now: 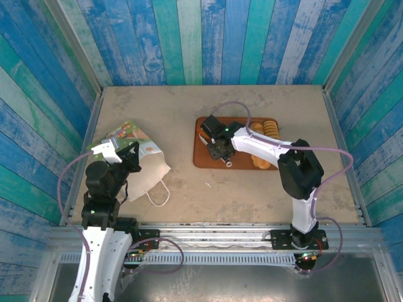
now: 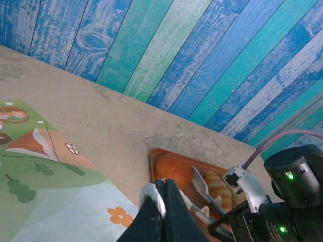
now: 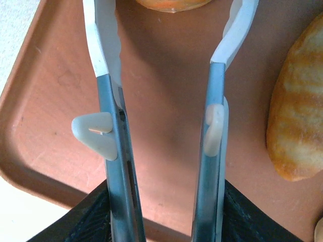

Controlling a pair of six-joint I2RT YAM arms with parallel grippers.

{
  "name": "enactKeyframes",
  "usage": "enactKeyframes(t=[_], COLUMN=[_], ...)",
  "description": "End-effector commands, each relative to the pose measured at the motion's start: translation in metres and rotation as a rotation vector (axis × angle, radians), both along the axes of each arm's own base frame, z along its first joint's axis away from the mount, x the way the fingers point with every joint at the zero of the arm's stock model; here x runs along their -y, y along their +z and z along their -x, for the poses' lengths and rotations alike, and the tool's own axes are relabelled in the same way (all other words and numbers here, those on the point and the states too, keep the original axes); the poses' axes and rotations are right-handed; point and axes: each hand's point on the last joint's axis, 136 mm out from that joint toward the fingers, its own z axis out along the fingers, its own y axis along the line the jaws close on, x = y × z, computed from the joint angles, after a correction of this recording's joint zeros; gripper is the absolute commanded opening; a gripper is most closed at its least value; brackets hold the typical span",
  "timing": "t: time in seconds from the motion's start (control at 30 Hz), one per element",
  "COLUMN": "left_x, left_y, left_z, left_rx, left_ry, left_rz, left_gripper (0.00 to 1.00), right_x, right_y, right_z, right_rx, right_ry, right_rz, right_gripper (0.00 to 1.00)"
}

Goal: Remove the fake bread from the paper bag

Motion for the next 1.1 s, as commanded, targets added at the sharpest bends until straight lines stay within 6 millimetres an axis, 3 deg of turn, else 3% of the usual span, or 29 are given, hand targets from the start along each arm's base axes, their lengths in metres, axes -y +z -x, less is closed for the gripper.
enactKeyframes(t=[0.0, 0.5, 0.8, 1.07], left_x=[0.002, 0.002, 0.0, 0.001], left_y=[0.003, -0.001, 0.008, 0.013], left_z=[0.0, -0.002, 0.001, 0.004], left_rx=[0.024, 0.012, 0.012, 0.016], left_ry=[-0.016, -0.013, 0.004, -0.001], left_rz=[-0.013, 0.005, 0.017, 0.051], left_gripper=[0.0, 0.0, 0.0, 0.0], right_x=[0.004, 0.0, 0.003, 0.011], right_y=[0.002, 0.003, 0.047, 0.071], right_z=[-0.008, -0.019, -0.011, 0.016], right_rx=[0.009, 0.014, 0.081, 0.103], right_ry=[-0.006, 0.032, 0.05, 0.074], right_rz=[0.029, 0.036, -0.039, -0.154], right_gripper=[0.51, 0.54, 0.63, 0.62])
